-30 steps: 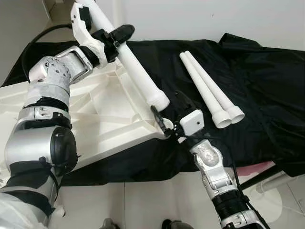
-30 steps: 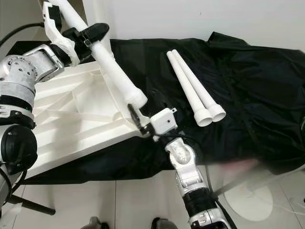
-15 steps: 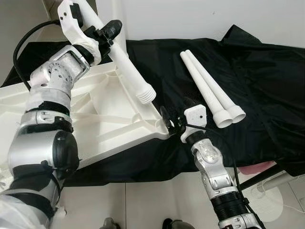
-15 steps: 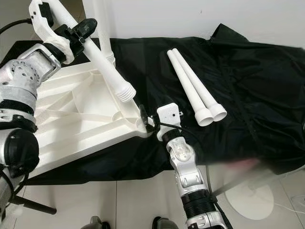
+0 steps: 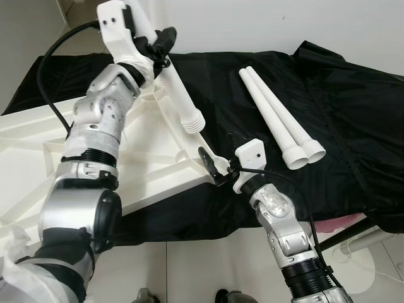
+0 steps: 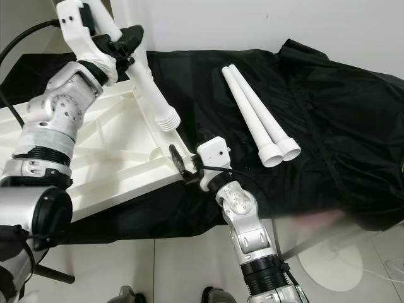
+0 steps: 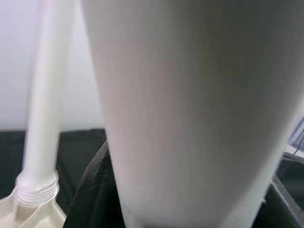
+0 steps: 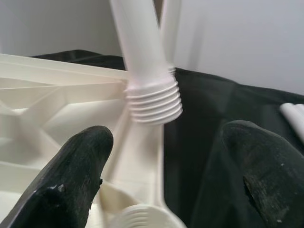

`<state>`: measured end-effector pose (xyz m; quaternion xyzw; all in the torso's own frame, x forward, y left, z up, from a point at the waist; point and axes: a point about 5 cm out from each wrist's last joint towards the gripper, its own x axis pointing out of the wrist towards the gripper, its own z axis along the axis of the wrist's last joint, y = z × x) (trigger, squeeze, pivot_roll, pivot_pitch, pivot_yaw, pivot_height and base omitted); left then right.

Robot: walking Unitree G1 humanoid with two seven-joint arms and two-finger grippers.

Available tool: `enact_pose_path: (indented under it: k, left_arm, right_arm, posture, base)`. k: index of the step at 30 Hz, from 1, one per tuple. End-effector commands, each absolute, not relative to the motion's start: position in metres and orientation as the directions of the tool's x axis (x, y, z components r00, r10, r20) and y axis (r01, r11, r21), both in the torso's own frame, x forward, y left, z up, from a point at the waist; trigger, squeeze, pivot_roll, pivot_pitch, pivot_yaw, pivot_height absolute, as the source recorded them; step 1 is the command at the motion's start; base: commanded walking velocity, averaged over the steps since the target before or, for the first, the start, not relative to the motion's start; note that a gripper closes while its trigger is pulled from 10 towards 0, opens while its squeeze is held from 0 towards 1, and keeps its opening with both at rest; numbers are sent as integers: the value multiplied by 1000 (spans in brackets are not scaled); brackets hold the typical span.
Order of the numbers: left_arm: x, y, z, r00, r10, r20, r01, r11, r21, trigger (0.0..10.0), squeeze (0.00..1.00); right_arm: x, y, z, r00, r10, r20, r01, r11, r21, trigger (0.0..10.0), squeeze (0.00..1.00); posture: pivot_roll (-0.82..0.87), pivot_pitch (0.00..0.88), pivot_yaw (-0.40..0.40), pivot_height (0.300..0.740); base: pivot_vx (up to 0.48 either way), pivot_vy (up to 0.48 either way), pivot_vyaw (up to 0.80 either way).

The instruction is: Building children table

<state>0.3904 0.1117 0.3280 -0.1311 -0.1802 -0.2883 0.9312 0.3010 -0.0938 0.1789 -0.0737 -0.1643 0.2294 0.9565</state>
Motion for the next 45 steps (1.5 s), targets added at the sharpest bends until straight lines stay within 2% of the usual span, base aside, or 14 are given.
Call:
enact_pose_path:
  k: [1, 2, 12, 38, 45]
  left_arm:
    - [387, 106, 333, 751, -502, 428, 589, 803, -91, 10000, 0]
    - [381, 91, 331, 726, -533, 435, 610, 791, -48, 10000, 0]
    - [366, 59, 331, 679, -573, 459, 641, 768, 11, 10000, 0]
    - [341, 16, 328, 624, -627, 467, 705, 709, 10, 10000, 0]
    - [342, 16, 328, 628, -627, 461, 704, 710, 7, 10000, 0]
  right_arm:
    - [303, -96, 181, 847, 450, 282, -403, 890, -212, 10000, 0]
    - [308, -100, 186, 858, 428, 285, -367, 898, -242, 10000, 0]
    - [327, -108, 202, 884, 360, 298, -277, 917, -286, 10000, 0]
    - [362, -90, 216, 888, 406, 219, -305, 873, -382, 10000, 0]
    - [369, -86, 223, 882, 412, 230, -301, 866, -399, 10000, 0]
  posture:
    - [-117, 66, 12, 740]
    - [-120, 51, -1, 740]
    - [-112, 45, -30, 740]
    - [-92, 60, -40, 740]
    - [-91, 65, -38, 740]
  base:
    - [0, 0, 0]
    - [0, 0, 0]
    - [0, 0, 0]
    - [0, 0, 0]
    - [0, 0, 0]
